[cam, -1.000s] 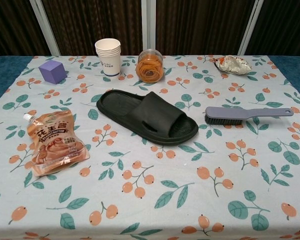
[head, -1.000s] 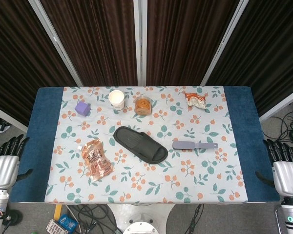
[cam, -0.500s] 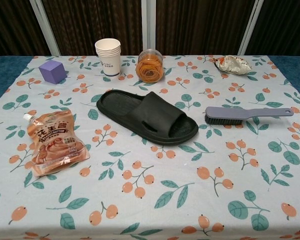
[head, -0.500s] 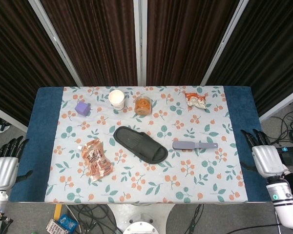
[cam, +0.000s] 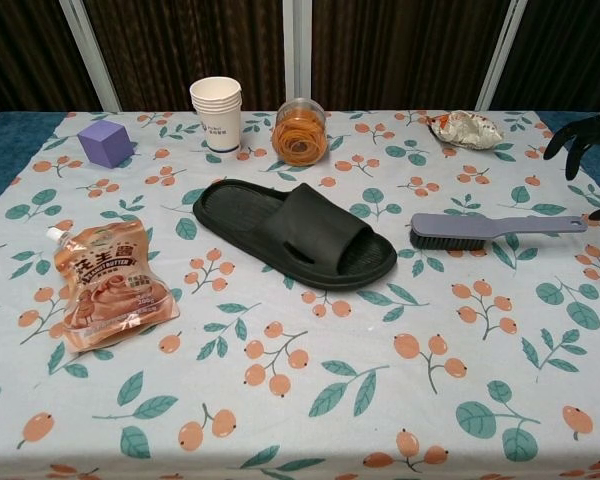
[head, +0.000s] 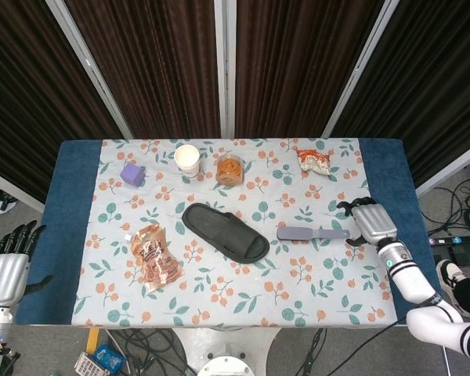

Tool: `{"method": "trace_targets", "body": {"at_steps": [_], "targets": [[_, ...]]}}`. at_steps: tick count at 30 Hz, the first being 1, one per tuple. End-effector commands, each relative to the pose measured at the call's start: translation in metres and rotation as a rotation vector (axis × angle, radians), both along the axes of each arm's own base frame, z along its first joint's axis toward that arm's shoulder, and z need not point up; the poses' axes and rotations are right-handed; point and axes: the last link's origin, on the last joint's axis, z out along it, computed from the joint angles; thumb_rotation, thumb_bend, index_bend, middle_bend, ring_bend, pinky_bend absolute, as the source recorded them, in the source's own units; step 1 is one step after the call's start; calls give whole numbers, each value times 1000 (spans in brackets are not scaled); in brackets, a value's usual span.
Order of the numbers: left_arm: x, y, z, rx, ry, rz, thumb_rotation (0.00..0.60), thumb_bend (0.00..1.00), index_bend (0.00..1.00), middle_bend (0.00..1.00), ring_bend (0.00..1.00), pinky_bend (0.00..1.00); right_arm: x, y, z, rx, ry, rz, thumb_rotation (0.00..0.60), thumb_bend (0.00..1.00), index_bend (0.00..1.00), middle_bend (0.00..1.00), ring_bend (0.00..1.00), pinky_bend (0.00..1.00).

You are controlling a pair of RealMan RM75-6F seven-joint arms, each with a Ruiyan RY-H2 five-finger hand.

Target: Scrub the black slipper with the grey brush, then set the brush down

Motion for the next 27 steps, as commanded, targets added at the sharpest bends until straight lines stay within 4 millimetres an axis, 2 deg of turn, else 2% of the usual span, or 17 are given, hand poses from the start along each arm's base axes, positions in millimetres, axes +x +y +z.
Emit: {"method": "trace_targets", "body": {"at_steps": [1, 7, 17, 27], "targets": [[-1, 0, -1, -3, 0, 3, 600, 85, 148, 159, 101, 161, -1, -3, -9, 26, 9, -14, 600, 44, 316, 402, 232, 203], [-1, 1, -2, -10, 0, 5, 600, 85, 148, 159, 101, 161, -1, -4, -23, 66, 23, -27, 600, 45, 387, 425, 253, 225], [-6, 4, -5, -15, -7, 17, 600, 85, 148, 159, 101, 161, 4, -14, -42, 101, 22, -40, 600, 45, 392, 454, 288, 242], [-10, 2, -5, -14, -16, 38, 600, 85, 148, 159, 101, 161, 10, -15, -56, 165, 32, -49, 600, 45, 398, 504, 364, 358]]}}
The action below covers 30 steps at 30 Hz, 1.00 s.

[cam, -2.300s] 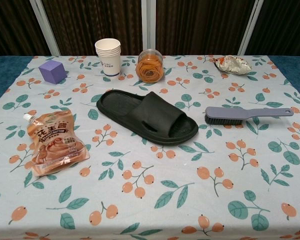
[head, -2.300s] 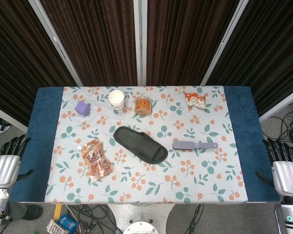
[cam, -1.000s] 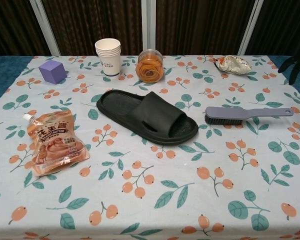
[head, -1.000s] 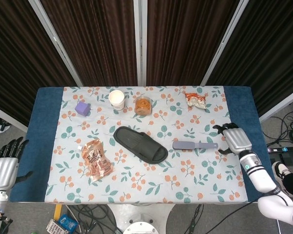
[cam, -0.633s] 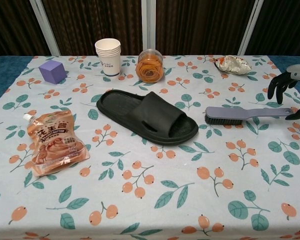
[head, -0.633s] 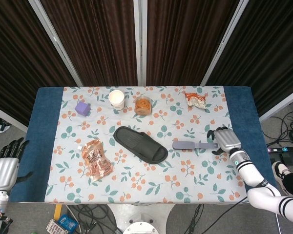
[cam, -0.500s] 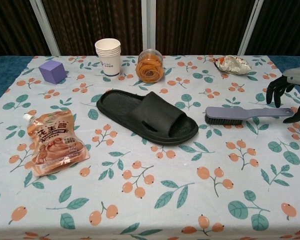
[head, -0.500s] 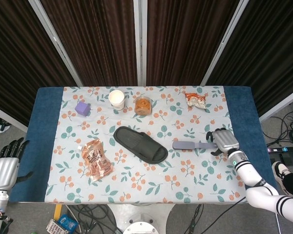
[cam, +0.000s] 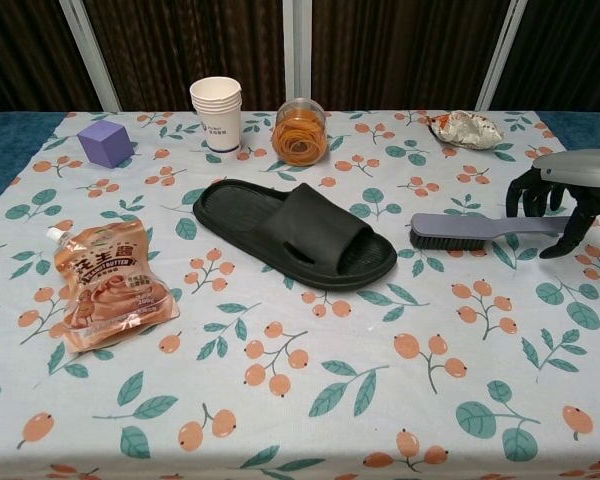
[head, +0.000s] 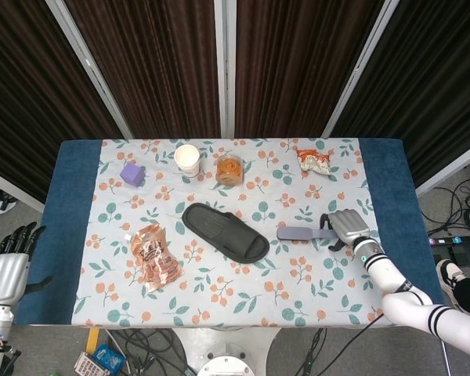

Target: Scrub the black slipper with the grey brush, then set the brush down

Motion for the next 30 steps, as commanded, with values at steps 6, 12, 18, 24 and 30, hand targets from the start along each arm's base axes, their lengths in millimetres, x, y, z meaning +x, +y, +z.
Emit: {"method": "trace_targets", "body": {"at_steps": [6, 12, 18, 24, 30], "targets": [[-1, 1, -1, 0, -7, 8, 600, 85, 148, 159, 101, 161, 4, 2, -8, 44, -24, -32, 600, 48, 410, 520, 393, 408], [-3, -1, -1, 3, -9, 16, 600, 85, 148, 159, 101, 161, 7, 1, -10, 73, -66, -80, 600, 64, 444, 565, 454, 502], [-3, -1, -1, 5, -12, 16, 600, 85, 148, 159, 101, 161, 13, -4, -12, 103, -114, -128, 600, 82, 538, 663, 589, 678], [-4, -3, -1, 12, -18, 22, 600, 85, 148, 159, 101, 161, 21, -10, -13, 101, -101, -104, 600, 87, 647, 748, 703, 792], [-6, -4, -2, 16, -34, 27, 600, 85, 148, 159, 101, 161, 25, -12, -16, 96, -82, -93, 600, 117, 725, 794, 759, 852]]}}
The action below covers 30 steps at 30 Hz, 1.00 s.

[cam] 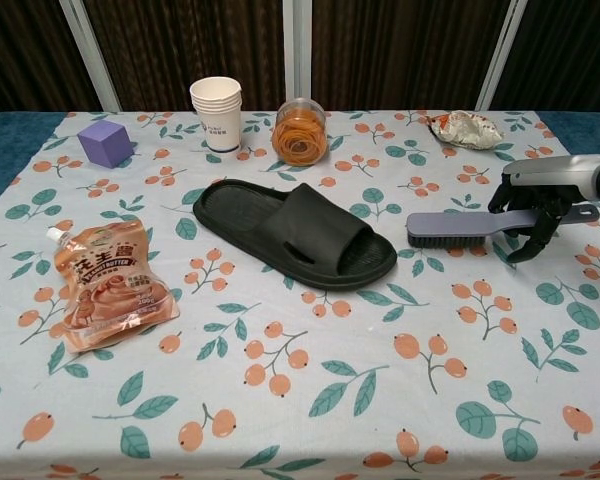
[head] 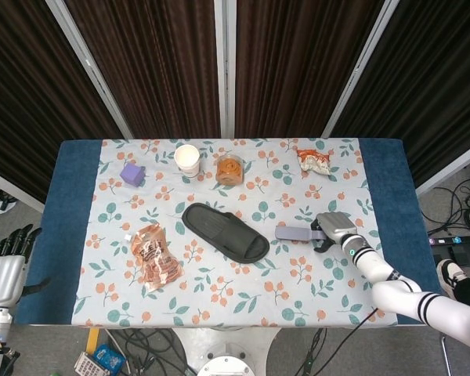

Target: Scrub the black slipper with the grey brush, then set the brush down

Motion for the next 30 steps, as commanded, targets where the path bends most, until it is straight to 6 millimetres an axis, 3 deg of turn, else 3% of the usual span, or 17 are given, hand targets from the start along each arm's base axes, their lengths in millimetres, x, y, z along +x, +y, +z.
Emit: {"method": "trace_targets", "body": {"at_steps": [1, 3, 8, 13, 22, 30], "targets": [[-1, 0, 0, 3, -10, 0, 600, 85, 148, 159, 101, 161, 2, 0, -2, 2, 8, 4, 600, 141, 732, 797, 763, 856], [-1, 0, 0, 5, -12, -2, 600, 84, 148, 159, 101, 161, 3, 0, -3, 3, 15, 7, 600, 199, 747, 804, 773, 864], [-4, 1, 0, 13, -17, -4, 600, 69, 148, 159, 101, 161, 5, 1, -6, -10, 29, 19, 600, 520, 867, 856, 855, 950], [-3, 5, -1, 2, -10, -23, 600, 63, 148, 159, 101, 161, 7, 4, -5, -43, 19, 47, 600, 704, 989, 960, 990, 1000], [19, 40, -6, -90, -29, -167, 600, 63, 148, 159, 101, 162, 19, 11, 22, -184, -130, 180, 600, 761, 1000, 1000, 1000, 1000], [74, 103, -32, -283, -89, -378, 600, 63, 149, 160, 101, 162, 45, 5, 68, -259, -206, 321, 600, 758, 1000, 1000, 1000, 1000]]}}
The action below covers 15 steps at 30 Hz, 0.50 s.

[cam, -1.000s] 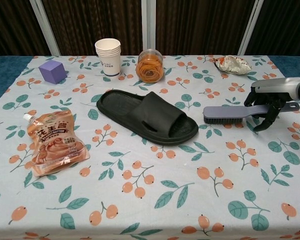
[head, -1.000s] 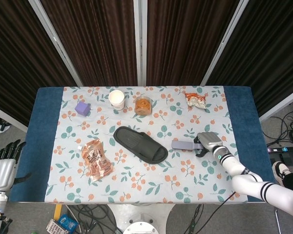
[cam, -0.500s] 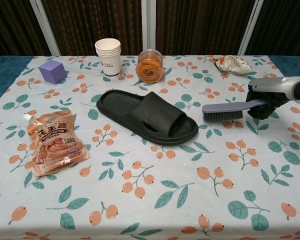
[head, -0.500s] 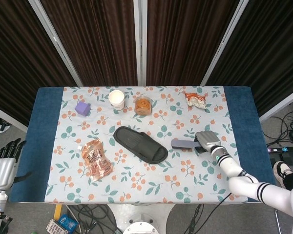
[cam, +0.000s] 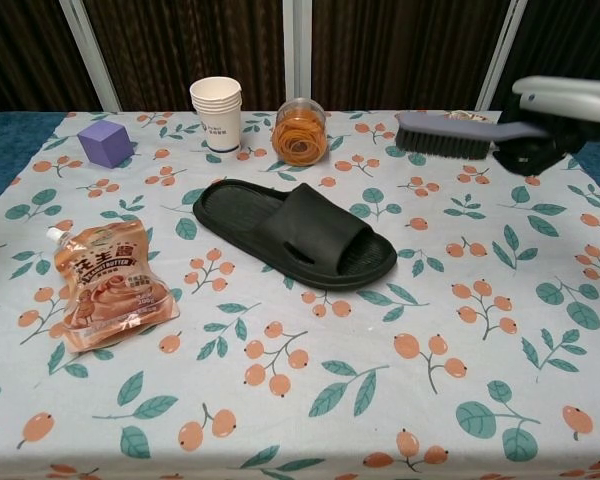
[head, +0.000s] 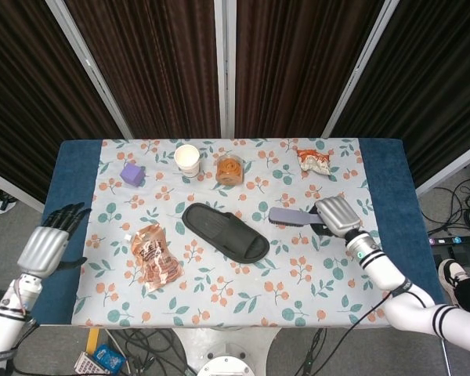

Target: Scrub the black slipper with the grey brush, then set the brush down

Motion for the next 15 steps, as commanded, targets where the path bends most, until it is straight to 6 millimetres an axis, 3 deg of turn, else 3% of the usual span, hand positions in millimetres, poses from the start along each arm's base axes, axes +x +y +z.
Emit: {"method": "trace_targets", "body": {"at_steps": [1, 8, 15], "targets": [[34, 37, -18, -113, -39, -110, 600, 63, 149, 160, 101, 162, 15, -3, 23, -39, -18, 58, 600, 757, 1000, 1000, 1000, 1000], [88, 107, -71, -319, 0, -196, 600, 76, 148, 161, 101, 162, 33, 0, 34, -51, 25, 103, 600, 756, 1000, 1000, 1000, 1000], [126, 142, -123, -402, 124, -272, 600, 85, 148, 159, 101, 162, 35, 2, 31, -35, 60, 84, 600, 755, 1000, 1000, 1000, 1000]]}}
